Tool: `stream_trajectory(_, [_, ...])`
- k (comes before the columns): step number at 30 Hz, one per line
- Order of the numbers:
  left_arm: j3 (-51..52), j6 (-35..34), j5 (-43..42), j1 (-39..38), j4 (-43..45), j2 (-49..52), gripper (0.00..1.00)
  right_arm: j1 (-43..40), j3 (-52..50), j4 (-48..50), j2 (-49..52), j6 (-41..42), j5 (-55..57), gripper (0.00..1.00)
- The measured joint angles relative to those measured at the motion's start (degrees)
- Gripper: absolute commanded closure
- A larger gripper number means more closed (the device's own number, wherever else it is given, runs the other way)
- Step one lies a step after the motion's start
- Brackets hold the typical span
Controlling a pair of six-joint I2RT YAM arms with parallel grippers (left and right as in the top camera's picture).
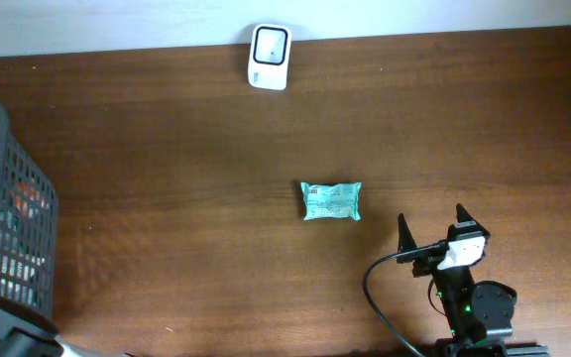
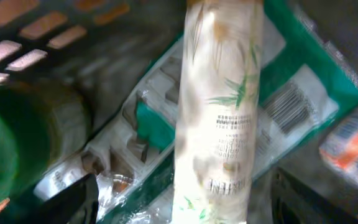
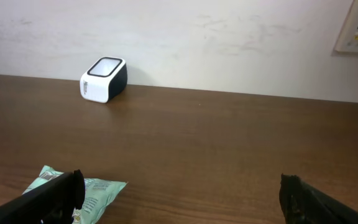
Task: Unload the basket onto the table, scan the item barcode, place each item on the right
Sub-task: 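Reach the left gripper into the basket and grasp the white bamboo-print tube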
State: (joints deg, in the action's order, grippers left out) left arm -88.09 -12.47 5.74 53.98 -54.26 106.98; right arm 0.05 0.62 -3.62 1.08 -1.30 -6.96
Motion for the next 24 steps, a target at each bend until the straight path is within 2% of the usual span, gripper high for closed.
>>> stream_trajectory(7, [7.87,-0.02,-1.88,0.00,11.34,2.23,0.33,0.00,0.00,0.00,-0.02,0.02,0.02,0.02])
stream_trajectory(12, [8.59,-0.02,-5.99,-0.04,13.66,6.34,0.36,0.00,0.00,0.00,-0.02,0.00,0.02,0.02])
stream_trajectory(13, [8.50,-0.02,-6.01,-0.04,13.62,6.38,0.46,0.00,0.00,0.00,-0.02,0.00,0.02,0.02])
stream_trajectory(14, [8.46,0.00,-5.99,-0.04,13.57,6.51,0.66,0.00,0.00,0.02,-0.02,0.02,0.02,0.02])
stream_trajectory(15, [8.35,0.15,-5.95,-0.04,13.49,6.62,0.91,0.00,0.00,0.02,-0.02,-0.04,0.02,0.02])
stream_trajectory(16, [8.28,0.00,-5.68,0.07,13.38,6.73,1.00,0.00,0.00,0.02,-0.02,-0.04,0.02,0.01])
stream_trajectory(22, [5.86,0.44,-7.08,0.07,10.86,6.29,1.00,0.00,0.00,0.00,-0.02,0.02,0.02,0.02])
stream_trajectory(24, [3.76,0.39,-7.32,0.07,7.04,6.75,1.00,0.00,0.00,0.02,-0.02,0.02,0.02,0.02])
